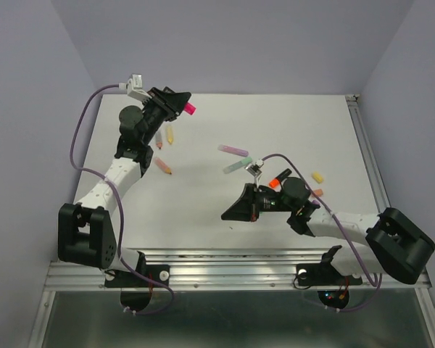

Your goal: Open the pen caps

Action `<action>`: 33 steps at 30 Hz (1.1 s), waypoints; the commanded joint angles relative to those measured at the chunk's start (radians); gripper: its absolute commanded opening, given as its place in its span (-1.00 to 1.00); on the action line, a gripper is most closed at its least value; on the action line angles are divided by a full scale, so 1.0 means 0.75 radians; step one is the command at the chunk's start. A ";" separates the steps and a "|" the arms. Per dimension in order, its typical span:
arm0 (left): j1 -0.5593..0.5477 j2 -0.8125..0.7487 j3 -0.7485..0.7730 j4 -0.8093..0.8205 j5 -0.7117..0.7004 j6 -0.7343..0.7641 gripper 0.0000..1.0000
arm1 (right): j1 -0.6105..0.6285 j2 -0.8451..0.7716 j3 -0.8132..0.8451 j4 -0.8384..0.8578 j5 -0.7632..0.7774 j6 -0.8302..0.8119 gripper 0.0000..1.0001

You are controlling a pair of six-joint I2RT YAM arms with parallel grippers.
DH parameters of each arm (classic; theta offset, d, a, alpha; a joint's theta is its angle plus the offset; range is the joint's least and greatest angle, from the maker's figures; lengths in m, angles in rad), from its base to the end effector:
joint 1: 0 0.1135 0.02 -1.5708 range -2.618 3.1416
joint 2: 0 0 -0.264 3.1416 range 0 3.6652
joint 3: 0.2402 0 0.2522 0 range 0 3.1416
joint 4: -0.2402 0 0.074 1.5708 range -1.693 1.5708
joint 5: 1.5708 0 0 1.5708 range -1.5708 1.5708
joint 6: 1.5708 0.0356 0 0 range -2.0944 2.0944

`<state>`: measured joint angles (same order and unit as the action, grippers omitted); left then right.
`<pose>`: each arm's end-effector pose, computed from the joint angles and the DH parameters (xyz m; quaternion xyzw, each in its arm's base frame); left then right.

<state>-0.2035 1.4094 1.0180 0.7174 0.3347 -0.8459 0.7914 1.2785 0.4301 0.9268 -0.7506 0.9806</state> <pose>0.3197 -0.0779 0.3705 -0.0531 0.5882 -0.4854 0.6447 0.1589 0.1953 0.2300 -0.2083 0.6542 0.6865 0.2394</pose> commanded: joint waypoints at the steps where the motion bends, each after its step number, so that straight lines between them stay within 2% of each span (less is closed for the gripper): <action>1: -0.035 -0.010 0.025 0.093 0.026 0.042 -1.00 | -0.010 0.009 -0.005 0.090 -0.067 -0.015 -0.99; 7: -0.035 -0.022 -0.066 0.105 0.165 -0.028 -1.00 | -0.010 -0.019 0.148 -0.243 0.049 -0.239 -0.99; 9: -0.052 -0.040 -0.105 0.146 0.220 -0.068 -1.00 | -0.010 -0.038 0.228 -0.405 0.192 -0.321 -0.62; 10: -0.070 -0.049 -0.144 0.164 0.231 -0.083 -1.00 | -0.012 -0.044 0.261 -0.458 0.290 -0.348 -0.21; 13: -0.107 -0.087 -0.222 0.199 0.261 -0.115 -1.00 | -0.012 -0.060 0.342 -0.585 0.383 -0.446 0.49; 14: -0.139 -0.108 -0.238 0.221 0.267 -0.118 -1.00 | -0.012 -0.064 0.355 -0.610 0.440 -0.461 0.96; 16: -0.176 -0.124 -0.273 0.234 0.286 -0.120 -1.00 | -0.014 -0.085 0.379 -0.618 0.532 -0.481 1.00; 23: -0.287 -0.149 -0.292 0.256 0.402 -0.163 -1.00 | -0.012 -0.071 0.490 -0.730 0.575 -0.551 1.00; 28: -0.352 -0.163 -0.306 0.256 0.411 -0.165 -1.00 | -0.012 -0.068 0.494 -0.649 0.508 -0.557 1.00; 33: -0.373 -0.183 -0.335 0.291 0.417 -0.187 -1.00 | -0.012 -0.089 0.492 -0.596 0.557 -0.553 1.00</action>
<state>-0.4709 1.3239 0.7876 0.8513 0.6159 -0.9722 0.7849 1.2324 0.7448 0.4030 -0.3538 0.5903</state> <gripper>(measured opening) 0.302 0.998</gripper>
